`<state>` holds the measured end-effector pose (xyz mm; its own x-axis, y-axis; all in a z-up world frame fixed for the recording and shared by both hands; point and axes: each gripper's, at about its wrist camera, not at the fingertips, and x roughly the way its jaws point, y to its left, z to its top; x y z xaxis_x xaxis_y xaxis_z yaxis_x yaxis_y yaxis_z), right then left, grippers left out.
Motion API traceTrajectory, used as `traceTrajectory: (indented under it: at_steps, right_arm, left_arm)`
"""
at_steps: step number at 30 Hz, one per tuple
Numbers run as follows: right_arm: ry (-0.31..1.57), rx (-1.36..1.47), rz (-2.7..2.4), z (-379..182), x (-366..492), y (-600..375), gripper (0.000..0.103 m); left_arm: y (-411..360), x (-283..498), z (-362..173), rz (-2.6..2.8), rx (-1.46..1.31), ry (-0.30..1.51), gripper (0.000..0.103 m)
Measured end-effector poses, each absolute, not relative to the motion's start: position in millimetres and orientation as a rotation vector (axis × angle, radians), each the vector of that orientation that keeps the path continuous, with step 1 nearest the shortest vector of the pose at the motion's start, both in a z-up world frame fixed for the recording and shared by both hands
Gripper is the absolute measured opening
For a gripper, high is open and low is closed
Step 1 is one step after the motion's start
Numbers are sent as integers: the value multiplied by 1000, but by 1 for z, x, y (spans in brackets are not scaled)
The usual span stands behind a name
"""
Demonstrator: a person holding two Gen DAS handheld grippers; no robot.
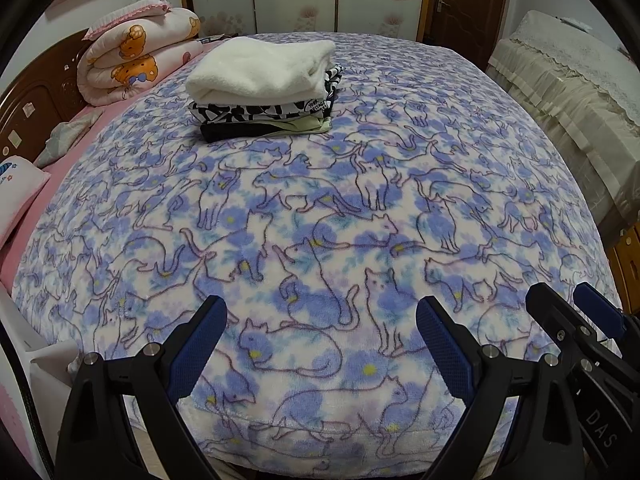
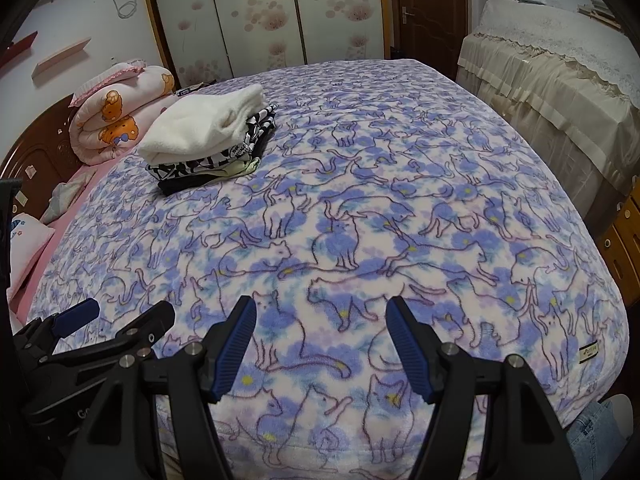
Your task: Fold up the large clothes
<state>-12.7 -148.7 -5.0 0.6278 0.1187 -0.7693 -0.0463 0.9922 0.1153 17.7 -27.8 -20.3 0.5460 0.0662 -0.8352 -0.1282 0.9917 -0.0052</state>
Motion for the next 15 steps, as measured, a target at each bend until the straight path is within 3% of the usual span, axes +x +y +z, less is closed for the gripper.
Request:
traceTrajectory:
  at_steps: [15]
  right_arm:
    - [888,89,94,-6,-13,-150,68]
  left_arm:
    - [-27,18,-21,111,-67,992,95]
